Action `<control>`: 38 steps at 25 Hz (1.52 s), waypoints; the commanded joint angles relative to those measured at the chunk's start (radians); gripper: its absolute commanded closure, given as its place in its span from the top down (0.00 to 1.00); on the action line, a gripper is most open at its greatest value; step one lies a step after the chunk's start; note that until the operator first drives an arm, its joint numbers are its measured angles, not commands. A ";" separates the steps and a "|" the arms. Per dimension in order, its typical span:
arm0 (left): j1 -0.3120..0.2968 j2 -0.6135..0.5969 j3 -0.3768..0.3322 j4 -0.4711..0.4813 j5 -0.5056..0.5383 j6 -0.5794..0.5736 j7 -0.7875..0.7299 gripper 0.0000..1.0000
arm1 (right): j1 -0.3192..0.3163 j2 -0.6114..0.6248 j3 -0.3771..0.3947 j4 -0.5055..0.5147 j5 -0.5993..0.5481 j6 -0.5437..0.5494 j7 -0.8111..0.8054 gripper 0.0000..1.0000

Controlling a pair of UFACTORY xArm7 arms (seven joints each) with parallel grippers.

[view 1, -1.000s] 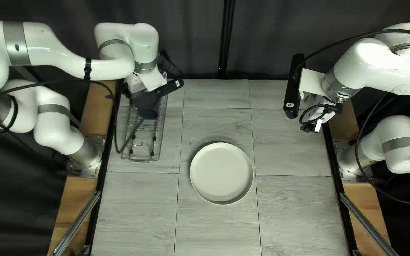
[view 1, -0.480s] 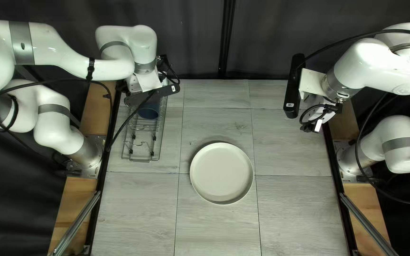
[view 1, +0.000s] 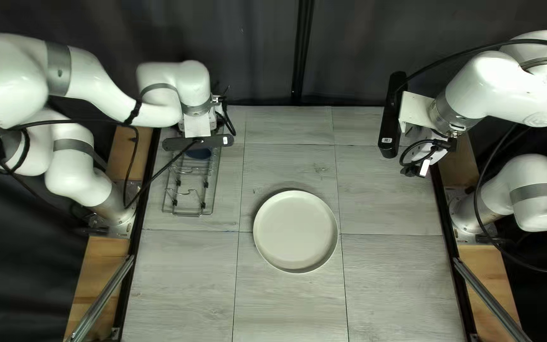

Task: Pick up and place plate onto table. Place down one fork to the left of the plate. Place spoon and knife to the right of the plate. Place cup above the knife and spoon

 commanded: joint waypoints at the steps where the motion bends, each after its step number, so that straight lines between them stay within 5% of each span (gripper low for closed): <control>1: 0.017 0.007 0.036 -0.020 0.015 -0.041 0.065 1.00 | 0.000 0.000 0.000 0.000 0.000 0.000 0.000 1.00; 13: -0.006 0.148 0.069 0.003 -0.052 -0.134 0.139 1.00 | 0.000 0.000 0.000 0.000 0.000 0.000 0.000 1.00; 14: -0.007 0.154 0.070 0.003 -0.056 -0.138 0.140 0.93 | 0.000 0.000 0.000 0.000 0.000 0.000 0.000 1.00; 15: -0.007 0.156 0.071 0.002 -0.058 -0.140 0.143 0.74 | 0.000 0.000 0.000 0.000 0.000 0.000 0.000 1.00; 16: -0.006 0.157 0.072 0.000 -0.060 -0.142 0.145 0.08 | 0.000 0.000 0.000 0.000 0.000 0.000 0.000 1.00; 17: -0.005 0.155 0.073 -0.003 -0.060 -0.143 0.146 0.02 | 0.000 0.000 0.000 0.000 0.000 0.000 0.000 1.00; 22: -0.003 0.078 0.063 0.002 -0.053 -0.071 0.144 0.02 | 0.000 0.000 0.000 0.000 0.000 0.000 0.000 1.00; 29: -0.050 -0.206 -0.137 0.092 -0.064 0.276 -0.013 0.02 | 0.000 0.000 0.000 0.000 0.000 0.000 0.000 1.00; 38: -0.150 -0.113 -0.270 0.292 -0.190 0.371 -0.170 0.00 | 0.000 0.000 0.000 0.000 0.000 0.000 0.000 1.00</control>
